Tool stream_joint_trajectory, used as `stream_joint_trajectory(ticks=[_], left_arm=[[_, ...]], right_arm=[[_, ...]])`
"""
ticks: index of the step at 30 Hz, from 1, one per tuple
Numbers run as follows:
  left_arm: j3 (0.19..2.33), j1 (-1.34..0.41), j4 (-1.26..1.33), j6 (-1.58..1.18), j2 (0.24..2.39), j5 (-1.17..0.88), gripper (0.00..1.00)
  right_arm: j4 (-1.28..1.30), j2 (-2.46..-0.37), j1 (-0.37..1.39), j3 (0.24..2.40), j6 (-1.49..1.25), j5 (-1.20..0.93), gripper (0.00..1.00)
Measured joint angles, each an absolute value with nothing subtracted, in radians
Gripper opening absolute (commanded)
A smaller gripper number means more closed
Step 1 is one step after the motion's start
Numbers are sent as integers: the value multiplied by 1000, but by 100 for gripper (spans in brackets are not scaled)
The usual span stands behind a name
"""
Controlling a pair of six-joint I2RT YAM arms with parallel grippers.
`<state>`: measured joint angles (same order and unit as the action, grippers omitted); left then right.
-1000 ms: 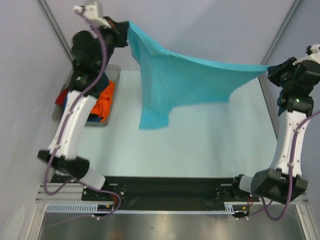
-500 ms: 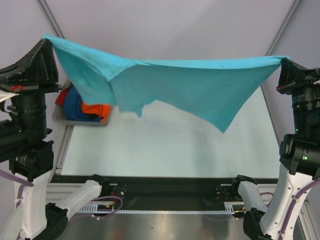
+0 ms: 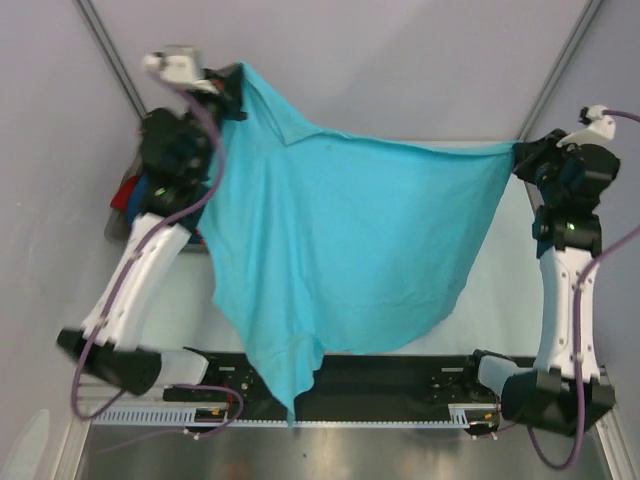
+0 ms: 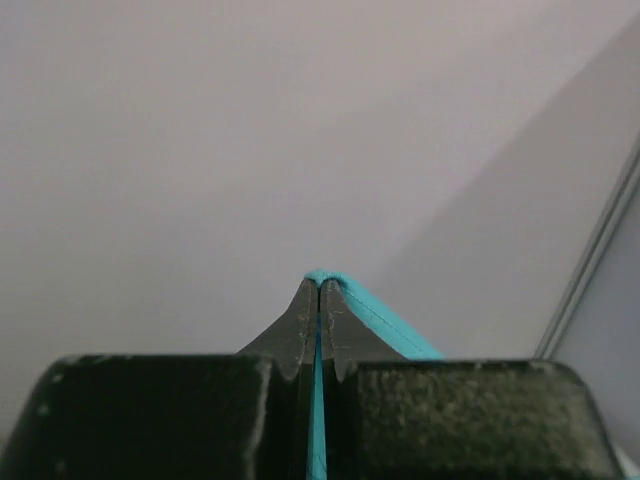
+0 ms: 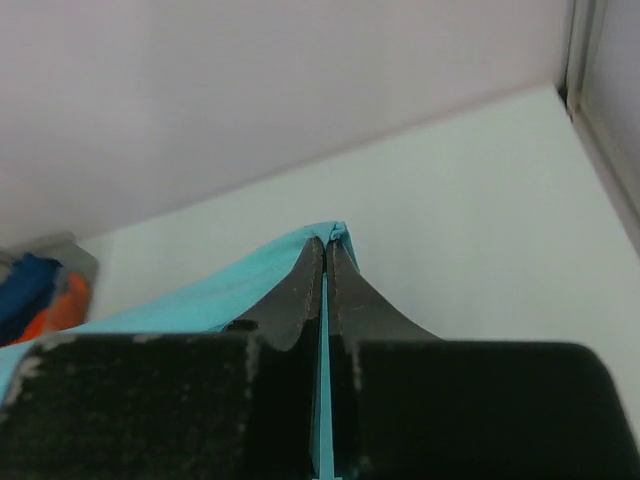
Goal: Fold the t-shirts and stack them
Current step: Flatten the tshirt out
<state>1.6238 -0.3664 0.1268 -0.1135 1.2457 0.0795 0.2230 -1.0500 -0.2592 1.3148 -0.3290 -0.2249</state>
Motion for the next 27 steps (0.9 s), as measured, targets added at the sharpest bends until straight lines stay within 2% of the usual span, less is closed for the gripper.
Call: stream_joint_trajectory(ticks=[8, 12, 15, 21, 27], left_arm=[[1475, -356, 176, -93, 1785, 111, 0], [1553, -328, 172, -131, 2099, 109, 0], [1679, -303, 131, -162, 2276, 101, 0], [1860, -282, 86, -214, 2390, 93, 0], [1937, -285, 86, -265, 2391, 67, 0]], right_arm=[[131, -1434, -263, 1128, -308, -199, 0], [77, -1663, -267, 1182, -302, -199, 0], [68, -1856, -266, 1306, -297, -200, 0], [86, -2047, -263, 1480, -285, -199, 0], [138, -2114, -262, 1594, -284, -200, 0]])
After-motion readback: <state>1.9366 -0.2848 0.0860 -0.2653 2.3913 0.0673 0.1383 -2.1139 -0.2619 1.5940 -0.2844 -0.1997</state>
